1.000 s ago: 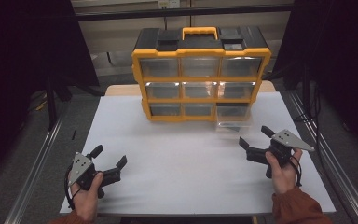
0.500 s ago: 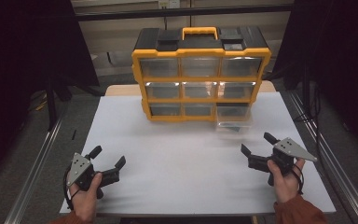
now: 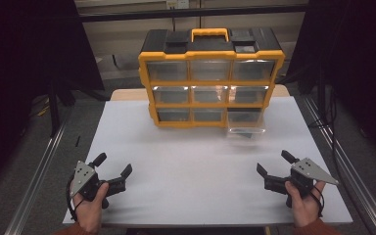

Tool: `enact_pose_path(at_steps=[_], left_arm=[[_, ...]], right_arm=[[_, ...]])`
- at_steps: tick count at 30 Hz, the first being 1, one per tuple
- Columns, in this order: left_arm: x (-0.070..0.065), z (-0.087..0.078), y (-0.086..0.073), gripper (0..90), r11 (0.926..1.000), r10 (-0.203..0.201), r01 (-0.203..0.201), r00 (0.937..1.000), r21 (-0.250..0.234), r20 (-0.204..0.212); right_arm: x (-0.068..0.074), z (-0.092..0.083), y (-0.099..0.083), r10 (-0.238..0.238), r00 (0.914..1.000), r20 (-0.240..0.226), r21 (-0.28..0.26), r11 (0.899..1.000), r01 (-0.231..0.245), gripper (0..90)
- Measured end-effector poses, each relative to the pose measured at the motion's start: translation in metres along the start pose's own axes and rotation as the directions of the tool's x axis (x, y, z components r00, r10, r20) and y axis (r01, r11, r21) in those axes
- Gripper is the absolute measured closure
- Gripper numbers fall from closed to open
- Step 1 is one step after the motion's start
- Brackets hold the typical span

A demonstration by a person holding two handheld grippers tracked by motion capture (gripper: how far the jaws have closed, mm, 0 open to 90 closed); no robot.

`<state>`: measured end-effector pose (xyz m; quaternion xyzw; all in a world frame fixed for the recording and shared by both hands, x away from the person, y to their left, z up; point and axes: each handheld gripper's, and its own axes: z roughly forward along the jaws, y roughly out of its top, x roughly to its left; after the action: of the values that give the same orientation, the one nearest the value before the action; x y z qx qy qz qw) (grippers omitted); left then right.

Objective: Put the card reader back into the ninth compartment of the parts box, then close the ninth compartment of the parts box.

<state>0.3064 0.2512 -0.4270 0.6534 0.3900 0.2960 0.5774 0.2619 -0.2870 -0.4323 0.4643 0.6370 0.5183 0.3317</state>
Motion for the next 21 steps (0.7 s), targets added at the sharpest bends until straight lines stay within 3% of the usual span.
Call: enact_pose_path(at_steps=[6,9,12,21], left_arm=[[0.000,0.001,0.000,0.1,1.0000,-0.006,0.006,1.0000,0.001,-0.002],[0.000,0.001,0.000,0.1,1.0000,-0.009,0.009,1.0000,-0.002,0.000],[0.000,0.002,0.000,0.2,1.0000,-0.006,0.006,1.0000,0.003,0.004],[0.000,0.003,-0.002,0.8,0.9999,-0.011,0.011,0.9999,0.012,0.006]], right_arm=[[-0.003,0.003,0.000,-0.001,0.9999,0.010,0.011,1.000,0.001,2.6],[-0.002,0.004,0.001,0.006,0.9999,-0.011,0.006,1.000,-0.006,2.5],[0.000,0.005,0.003,-0.003,0.9977,-0.068,0.011,1.000,0.004,0.6],[0.001,0.014,0.003,-0.005,0.9919,-0.127,0.051,0.999,0.012,0.3]])
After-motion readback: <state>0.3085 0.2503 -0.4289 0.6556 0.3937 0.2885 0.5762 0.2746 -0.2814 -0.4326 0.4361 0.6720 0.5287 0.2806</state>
